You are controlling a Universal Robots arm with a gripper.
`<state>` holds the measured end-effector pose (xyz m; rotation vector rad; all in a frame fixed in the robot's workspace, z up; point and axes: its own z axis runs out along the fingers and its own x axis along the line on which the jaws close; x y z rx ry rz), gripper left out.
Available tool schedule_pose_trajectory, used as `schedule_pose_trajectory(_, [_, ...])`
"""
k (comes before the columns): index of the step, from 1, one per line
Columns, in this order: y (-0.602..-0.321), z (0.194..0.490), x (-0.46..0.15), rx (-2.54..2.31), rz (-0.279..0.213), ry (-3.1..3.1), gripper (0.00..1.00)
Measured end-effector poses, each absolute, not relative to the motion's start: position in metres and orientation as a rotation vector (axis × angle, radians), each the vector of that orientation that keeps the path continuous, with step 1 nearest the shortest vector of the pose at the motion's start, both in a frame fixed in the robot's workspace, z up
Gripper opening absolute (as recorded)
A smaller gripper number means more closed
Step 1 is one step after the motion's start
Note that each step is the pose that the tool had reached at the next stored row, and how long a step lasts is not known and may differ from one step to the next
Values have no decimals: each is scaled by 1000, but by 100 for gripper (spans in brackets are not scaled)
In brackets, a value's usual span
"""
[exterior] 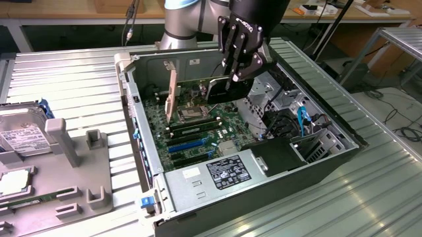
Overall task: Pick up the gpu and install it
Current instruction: 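Insert the gpu into the slot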
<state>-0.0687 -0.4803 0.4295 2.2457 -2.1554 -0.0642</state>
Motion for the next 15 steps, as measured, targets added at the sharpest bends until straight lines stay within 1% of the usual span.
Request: schedule_pose_trajectory(15, [-480,421,-69,2252,-59,-2161,27])
